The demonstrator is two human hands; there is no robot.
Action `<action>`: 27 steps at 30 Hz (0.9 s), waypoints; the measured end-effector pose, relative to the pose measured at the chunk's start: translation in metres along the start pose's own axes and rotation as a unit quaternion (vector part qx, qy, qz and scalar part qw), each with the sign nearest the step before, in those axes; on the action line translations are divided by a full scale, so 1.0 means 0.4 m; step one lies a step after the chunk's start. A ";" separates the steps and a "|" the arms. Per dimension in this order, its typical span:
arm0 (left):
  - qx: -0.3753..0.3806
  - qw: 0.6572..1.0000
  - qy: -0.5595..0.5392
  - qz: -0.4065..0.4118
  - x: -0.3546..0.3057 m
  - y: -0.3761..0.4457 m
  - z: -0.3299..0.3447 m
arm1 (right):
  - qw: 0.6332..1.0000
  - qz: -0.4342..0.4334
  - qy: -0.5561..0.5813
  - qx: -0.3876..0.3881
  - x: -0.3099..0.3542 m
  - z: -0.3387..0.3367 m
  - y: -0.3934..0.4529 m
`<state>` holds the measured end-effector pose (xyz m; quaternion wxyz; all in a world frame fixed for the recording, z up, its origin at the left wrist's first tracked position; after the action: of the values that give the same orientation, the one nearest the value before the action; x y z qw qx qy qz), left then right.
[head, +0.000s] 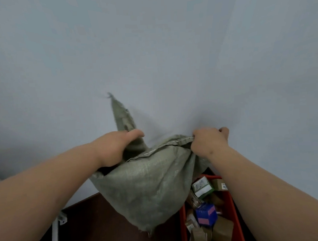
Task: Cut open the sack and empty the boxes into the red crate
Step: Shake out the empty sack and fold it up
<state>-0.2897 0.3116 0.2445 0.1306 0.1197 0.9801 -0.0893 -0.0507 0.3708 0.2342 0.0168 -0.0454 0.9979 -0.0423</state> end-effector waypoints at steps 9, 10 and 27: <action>0.028 0.966 -0.248 -0.068 -0.064 0.010 -0.048 | 0.992 -0.079 0.091 -0.021 0.067 -0.053 -0.002; 0.038 0.964 -0.249 -0.079 -0.059 0.006 -0.048 | 0.990 -0.084 0.102 -0.044 0.066 -0.063 -0.002; -0.015 0.990 -0.109 -0.087 -0.032 -0.002 -0.128 | 0.964 -0.228 0.049 -0.129 0.150 -0.128 -0.067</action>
<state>-0.2897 0.3188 0.2966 0.2300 0.0211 0.9680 -0.0981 -0.1100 0.3428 0.2858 -0.0481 -0.2716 0.9577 0.0819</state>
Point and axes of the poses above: each hand's wrist, its own y-axis towards the middle knuckle, its own z-axis out of the palm, x = y × z, the point moved 8 cm from there along y, towards the middle knuckle, and after that the axes turned 6 degrees about -x, right-handed, at the moved point
